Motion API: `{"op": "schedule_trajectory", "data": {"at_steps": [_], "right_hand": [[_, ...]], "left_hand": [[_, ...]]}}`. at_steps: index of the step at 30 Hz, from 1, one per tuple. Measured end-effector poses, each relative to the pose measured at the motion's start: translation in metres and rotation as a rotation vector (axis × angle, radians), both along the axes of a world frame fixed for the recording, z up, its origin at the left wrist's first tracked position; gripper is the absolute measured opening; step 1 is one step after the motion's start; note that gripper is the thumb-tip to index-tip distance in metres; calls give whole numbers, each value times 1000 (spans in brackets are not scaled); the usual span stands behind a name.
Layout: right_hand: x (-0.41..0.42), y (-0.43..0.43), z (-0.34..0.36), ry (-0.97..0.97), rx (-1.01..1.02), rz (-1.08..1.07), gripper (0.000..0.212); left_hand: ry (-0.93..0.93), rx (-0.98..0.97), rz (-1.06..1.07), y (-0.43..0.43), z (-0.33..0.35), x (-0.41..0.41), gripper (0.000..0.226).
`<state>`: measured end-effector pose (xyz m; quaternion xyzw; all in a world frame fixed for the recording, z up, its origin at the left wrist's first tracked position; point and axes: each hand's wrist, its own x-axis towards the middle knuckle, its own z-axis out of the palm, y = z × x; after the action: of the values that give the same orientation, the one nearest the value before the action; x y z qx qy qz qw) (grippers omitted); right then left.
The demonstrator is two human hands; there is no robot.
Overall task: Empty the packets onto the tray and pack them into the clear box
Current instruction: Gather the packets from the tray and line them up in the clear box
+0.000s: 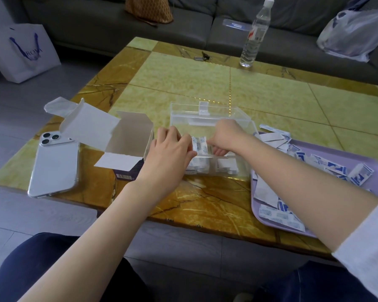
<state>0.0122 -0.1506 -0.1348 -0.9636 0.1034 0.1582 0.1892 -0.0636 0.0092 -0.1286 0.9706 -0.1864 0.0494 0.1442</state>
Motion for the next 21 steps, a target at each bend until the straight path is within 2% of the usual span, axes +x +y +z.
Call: {"op": "schedule_trajectory", "data": {"at_steps": [3, 6, 9, 12, 15, 18, 21], "right_hand": [[-5, -10, 8, -26, -179, 24, 20], [-14, -16, 15, 146, -291, 46, 22], [-11, -20, 7, 247, -209, 6, 33], [-10, -17, 4, 260, -26, -58, 24], [-15, -14, 10, 219, -24, -42, 15], [-16, -12, 11, 99, -102, -28, 30], [-13, -5, 7, 64, 37, -24, 19]], "left_hand": [[3, -3, 2, 0, 0, 0, 29], [2, -2, 4, -1, -1, 0, 29], [0, -3, 5, 0, -1, 0, 28], [1, -5, 5, -1, 0, 0, 28], [2, -7, 6, -1, -1, -1, 28], [-4, -15, 2, 0, -1, -1, 28], [-12, -26, -3, 1, -2, -1, 28]]}}
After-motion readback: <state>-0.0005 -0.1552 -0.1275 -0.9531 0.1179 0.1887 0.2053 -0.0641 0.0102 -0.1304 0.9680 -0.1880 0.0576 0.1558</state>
